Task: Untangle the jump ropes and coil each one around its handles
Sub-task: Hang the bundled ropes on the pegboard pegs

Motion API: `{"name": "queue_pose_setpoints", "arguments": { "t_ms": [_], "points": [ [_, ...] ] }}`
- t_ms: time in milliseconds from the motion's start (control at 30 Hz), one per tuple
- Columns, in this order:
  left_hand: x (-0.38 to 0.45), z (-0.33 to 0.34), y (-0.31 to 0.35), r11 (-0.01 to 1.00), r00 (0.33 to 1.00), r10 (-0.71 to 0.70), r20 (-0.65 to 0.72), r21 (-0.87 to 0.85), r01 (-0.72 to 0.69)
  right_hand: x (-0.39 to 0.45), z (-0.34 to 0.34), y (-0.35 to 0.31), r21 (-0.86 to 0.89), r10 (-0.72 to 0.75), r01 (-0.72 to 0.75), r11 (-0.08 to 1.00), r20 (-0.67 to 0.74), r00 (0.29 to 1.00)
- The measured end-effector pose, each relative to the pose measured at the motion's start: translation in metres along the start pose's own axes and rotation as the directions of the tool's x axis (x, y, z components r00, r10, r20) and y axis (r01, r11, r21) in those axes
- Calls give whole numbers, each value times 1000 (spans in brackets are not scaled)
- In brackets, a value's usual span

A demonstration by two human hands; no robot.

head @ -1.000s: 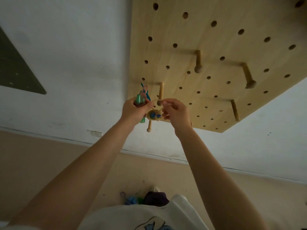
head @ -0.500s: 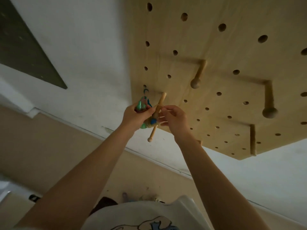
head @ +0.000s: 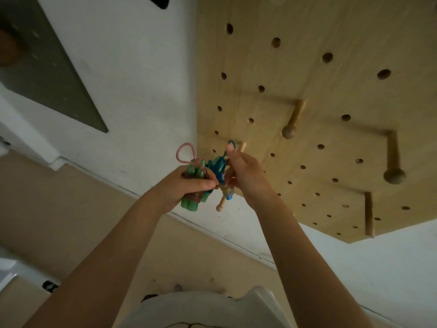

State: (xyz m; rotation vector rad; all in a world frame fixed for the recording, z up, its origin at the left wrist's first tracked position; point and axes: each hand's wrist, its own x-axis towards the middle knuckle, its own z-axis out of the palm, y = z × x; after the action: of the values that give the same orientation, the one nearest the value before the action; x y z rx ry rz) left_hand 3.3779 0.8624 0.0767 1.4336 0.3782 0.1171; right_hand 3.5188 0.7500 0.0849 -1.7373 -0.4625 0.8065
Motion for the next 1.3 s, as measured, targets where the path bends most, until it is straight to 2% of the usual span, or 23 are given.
{"name": "queue_pose_setpoints", "arguments": {
  "t_ms": [67,133,200,267,333,433,600,733,967,1167,1300],
  "points": [
    [0,-3,-2,999,998,-27,50,25,26,1,1,3,71,-46,49,996,-35,998],
    [2,-5,-5,998,998,-58,9,18,58,0,-2,4,146,-97,107,983,-71,993],
    [6,-7,-11,996,990,-82,-118,-31,79,-2,-5,4,200,-111,123,972,-66,992],
    [10,-9,-13,993,963,-68,-262,-110,40,-4,-8,3,216,-112,117,969,-36,993],
    [13,-10,-12,995,943,-45,-331,-104,11,-8,-8,4,180,-111,110,977,-5,994],
    [15,-4,-3,1000,959,-18,-281,-2,18,-14,-5,7,120,-122,117,986,41,992],
    [21,11,2,995,973,-11,-231,93,33,-19,-9,19,117,-104,96,988,66,992],
    [29,18,-5,994,958,-67,-278,62,88,-20,-13,28,121,-65,60,991,38,997],
    [51,24,-10,991,915,-137,-381,-44,130,-5,-13,36,134,0,31,990,-223,975],
    [68,28,-19,978,889,-182,-420,-170,120,13,-7,40,208,66,-11,978,-257,964],
    [82,29,-16,976,884,-181,-430,-188,109,23,-11,39,241,62,6,971,-272,960]
  ]
}}
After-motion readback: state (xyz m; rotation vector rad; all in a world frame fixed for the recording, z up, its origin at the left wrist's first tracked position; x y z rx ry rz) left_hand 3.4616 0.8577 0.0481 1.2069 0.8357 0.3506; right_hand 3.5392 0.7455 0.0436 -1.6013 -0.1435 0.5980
